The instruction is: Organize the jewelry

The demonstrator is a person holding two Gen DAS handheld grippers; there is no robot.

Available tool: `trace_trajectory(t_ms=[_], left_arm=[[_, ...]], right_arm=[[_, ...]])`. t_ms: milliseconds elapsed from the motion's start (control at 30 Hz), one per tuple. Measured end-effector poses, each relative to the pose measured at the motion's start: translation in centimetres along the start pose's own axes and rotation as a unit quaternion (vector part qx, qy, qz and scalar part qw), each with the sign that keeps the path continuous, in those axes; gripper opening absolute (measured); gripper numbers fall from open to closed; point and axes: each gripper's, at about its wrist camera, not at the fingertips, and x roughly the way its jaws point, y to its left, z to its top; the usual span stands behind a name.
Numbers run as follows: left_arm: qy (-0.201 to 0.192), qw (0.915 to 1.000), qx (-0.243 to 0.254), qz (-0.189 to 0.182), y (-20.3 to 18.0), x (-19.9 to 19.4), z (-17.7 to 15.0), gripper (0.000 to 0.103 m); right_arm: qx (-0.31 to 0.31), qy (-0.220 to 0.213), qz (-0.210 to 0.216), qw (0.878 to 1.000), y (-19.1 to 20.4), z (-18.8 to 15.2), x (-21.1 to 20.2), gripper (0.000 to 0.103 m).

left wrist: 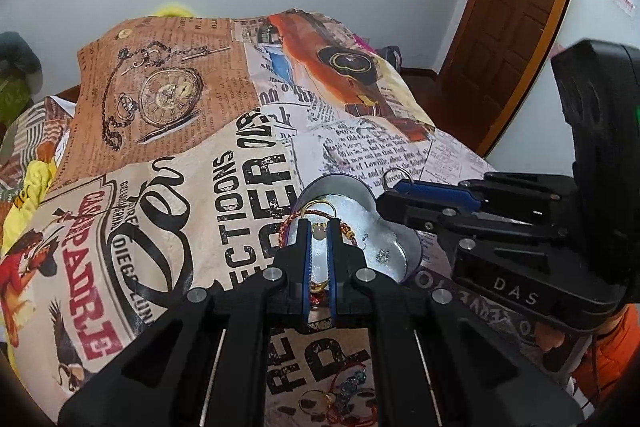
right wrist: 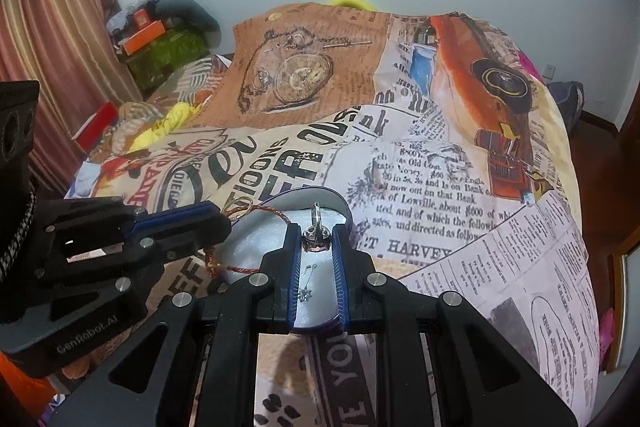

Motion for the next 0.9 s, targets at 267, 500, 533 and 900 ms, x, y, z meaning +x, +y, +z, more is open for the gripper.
trace_trajectory(t_ms=[267,500,533,900], left_arm=[[0.012,0.9999,0.004,0.0,0.1,0.8,-0.1,0.005],[0.018,0.9998,-0.002,-0.005,0.4,0.9,-0.1,0.005],[0.018,0.9998,-0.002,-0.005,0.4,0.9,-0.1,0.005],[0.004,1.0,-0.002,0.009,0.4,-0.9,0.2,0.005]], right_arm=[[-0.012,0.01,-0.002,1.0,0.1,0.2,1.0,0.014],[-0.011,0.007,-0.004,1.0,0.0,0.4,1.4,0.014],[-0.012,0.008,-0.005,1.0,0.0,0.4,1.5,0.014],[-0.018,0.011,-0.011,1.0,0.3,0.5,1.0,0.021]])
